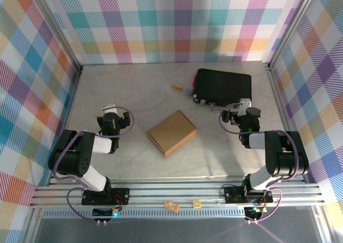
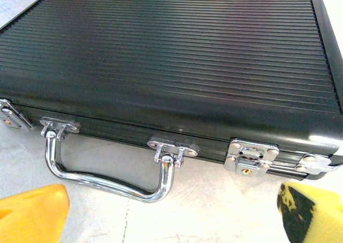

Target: Fold the paper box

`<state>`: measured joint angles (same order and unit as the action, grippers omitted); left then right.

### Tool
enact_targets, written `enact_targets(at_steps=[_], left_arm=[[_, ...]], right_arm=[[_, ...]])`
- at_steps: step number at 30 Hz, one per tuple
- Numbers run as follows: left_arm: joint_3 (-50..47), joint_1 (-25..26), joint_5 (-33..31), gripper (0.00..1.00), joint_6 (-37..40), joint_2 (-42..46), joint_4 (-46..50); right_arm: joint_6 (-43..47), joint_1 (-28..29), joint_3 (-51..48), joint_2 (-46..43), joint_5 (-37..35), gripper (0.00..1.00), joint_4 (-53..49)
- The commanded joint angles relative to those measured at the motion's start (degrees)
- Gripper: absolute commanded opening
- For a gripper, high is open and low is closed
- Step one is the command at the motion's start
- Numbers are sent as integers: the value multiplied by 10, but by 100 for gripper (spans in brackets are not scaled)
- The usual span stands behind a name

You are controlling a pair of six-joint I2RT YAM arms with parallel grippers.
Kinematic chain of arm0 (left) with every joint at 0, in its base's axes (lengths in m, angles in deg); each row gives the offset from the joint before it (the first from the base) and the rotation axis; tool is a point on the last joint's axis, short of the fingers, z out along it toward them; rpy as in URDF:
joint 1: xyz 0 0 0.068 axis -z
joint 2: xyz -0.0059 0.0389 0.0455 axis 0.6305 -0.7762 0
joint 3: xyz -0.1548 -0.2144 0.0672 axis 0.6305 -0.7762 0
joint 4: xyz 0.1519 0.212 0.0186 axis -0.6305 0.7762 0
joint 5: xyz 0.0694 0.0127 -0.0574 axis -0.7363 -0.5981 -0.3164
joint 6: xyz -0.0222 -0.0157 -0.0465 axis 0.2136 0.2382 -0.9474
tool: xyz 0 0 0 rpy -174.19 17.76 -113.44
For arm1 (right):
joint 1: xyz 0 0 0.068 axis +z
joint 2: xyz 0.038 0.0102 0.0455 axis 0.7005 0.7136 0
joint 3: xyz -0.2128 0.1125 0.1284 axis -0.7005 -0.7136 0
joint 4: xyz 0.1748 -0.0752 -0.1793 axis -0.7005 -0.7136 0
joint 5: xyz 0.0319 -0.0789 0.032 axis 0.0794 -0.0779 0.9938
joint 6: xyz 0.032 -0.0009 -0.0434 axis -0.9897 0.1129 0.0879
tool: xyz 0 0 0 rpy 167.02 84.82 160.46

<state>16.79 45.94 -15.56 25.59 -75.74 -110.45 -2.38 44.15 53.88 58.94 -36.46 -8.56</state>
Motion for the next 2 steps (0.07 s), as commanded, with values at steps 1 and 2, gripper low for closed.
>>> enact_targets(at_steps=[1, 2], left_arm=[[7, -6, 9, 100, 5, 0, -26], [6, -6, 9, 100, 5, 0, -26]], right_arm=[[-9, 5, 1, -2, 3, 99, 23], [-8, 5, 0, -3, 3, 99, 23]])
